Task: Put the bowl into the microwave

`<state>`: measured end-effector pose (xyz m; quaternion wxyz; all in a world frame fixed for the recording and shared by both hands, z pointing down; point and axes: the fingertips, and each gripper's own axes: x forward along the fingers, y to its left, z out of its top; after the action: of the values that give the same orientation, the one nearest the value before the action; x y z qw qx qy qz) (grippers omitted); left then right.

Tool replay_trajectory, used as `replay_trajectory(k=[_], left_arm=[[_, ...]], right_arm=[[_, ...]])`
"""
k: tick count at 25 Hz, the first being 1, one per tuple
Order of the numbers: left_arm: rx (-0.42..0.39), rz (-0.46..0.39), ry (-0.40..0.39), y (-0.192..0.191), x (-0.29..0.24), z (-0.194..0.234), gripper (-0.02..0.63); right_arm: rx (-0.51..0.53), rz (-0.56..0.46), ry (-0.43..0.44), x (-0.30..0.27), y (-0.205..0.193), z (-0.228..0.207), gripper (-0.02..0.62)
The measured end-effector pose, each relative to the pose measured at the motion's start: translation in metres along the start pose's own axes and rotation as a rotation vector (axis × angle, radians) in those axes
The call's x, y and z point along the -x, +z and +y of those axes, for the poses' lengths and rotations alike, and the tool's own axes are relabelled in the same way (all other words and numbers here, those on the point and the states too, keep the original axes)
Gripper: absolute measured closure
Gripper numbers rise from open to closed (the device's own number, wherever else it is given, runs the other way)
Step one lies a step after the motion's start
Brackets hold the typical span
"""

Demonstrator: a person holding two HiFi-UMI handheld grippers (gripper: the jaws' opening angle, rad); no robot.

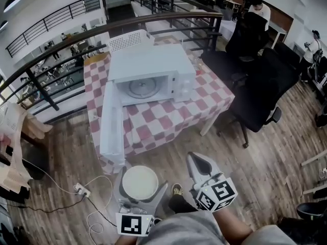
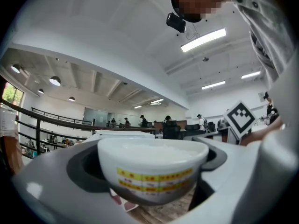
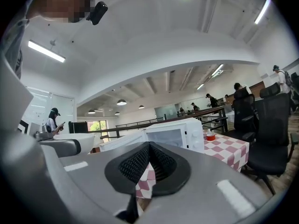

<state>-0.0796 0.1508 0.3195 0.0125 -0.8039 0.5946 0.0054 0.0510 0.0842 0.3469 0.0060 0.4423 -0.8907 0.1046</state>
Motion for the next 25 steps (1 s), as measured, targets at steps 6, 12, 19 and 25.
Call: replay_trajectory(k=[6, 12, 19, 25], left_arm=[[0.040, -0.005, 0.012, 0.005, -0.045, 0.005, 0.066], [0.039, 0.007, 0.027, 0.004, -0.076, 0.013, 0.066], [0.023, -0.001, 0.036, 0.007, -0.106, 0.018, 0.066], [0.025, 0.018, 0.065, 0.004, -0.126, 0.022, 0.066]], right_arm=[[-0.018, 0.007, 0.028, -0.034, 0.006, -0.026, 0.603], [-0.013, 0.019, 0.046, -0.055, 0.013, -0.043, 0.603], [0.001, 0.004, 0.053, -0.077, 0.024, -0.067, 0.603], [0.003, 0.016, 0.059, -0.089, 0.027, -0.088, 0.603]])
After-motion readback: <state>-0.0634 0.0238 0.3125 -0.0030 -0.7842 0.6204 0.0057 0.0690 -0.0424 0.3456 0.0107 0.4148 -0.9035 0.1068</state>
